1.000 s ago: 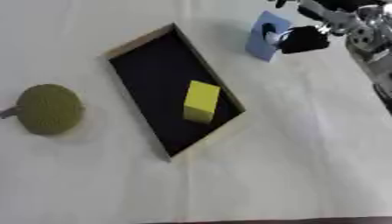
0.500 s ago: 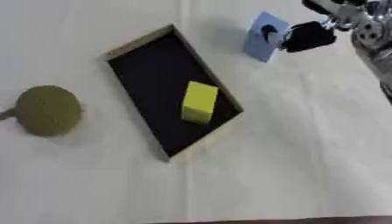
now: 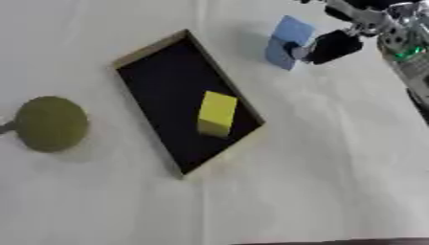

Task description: Pick up objects on the table and place them in the box.

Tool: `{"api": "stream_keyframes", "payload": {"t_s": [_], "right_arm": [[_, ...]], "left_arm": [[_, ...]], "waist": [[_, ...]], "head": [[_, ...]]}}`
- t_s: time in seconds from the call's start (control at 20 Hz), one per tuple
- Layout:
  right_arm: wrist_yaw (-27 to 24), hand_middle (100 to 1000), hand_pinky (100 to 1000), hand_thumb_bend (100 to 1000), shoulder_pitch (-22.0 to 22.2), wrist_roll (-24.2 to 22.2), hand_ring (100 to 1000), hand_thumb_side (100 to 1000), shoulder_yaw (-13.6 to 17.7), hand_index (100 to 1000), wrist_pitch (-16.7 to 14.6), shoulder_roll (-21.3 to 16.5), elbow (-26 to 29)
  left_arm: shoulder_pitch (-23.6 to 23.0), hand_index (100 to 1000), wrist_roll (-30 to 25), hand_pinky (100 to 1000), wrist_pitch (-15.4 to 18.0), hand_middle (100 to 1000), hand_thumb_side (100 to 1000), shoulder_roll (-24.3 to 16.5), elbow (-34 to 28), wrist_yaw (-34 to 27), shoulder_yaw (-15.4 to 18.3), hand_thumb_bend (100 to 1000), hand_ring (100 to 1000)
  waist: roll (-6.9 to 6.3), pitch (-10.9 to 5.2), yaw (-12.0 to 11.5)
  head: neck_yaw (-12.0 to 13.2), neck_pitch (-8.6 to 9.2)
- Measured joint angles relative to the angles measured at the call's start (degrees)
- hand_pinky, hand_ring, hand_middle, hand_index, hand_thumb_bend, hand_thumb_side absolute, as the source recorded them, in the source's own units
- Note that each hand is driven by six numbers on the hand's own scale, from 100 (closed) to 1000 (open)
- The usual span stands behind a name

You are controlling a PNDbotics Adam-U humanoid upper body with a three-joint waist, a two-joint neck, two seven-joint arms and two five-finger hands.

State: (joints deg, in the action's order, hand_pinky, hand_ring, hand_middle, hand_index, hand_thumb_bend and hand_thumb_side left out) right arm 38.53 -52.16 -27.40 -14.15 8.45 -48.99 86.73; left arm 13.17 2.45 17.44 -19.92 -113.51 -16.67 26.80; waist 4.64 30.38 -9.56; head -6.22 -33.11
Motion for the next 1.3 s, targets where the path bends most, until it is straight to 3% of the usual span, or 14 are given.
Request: {"api": "stream_keyframes", "payload": {"t_s": [0.65,1.3], "right_arm": [[1.71,869,949,257,-1.54,0.02,965,575,0.00,955,-0.84,2.43,-6.52],[2.21,836,939,217,-1.78,-0.91,954,635,-0.35,953,-1.91,3.40,-9.02]], "left_arm": [[-0.01,827,-0.35,882,-0.28,620,594,0.31,0.00,-0.22,0.01,100,743],[-0.01,827,-0.64,884,-0.51,622,594,0.34,0.00,-0.47,0.01,100,745]], "waist": [[0.00,0.10,-0.19],[0.00,0.37,-0.25]], "head": [[-0.29,0.41],[-0.36,0.44]]}}
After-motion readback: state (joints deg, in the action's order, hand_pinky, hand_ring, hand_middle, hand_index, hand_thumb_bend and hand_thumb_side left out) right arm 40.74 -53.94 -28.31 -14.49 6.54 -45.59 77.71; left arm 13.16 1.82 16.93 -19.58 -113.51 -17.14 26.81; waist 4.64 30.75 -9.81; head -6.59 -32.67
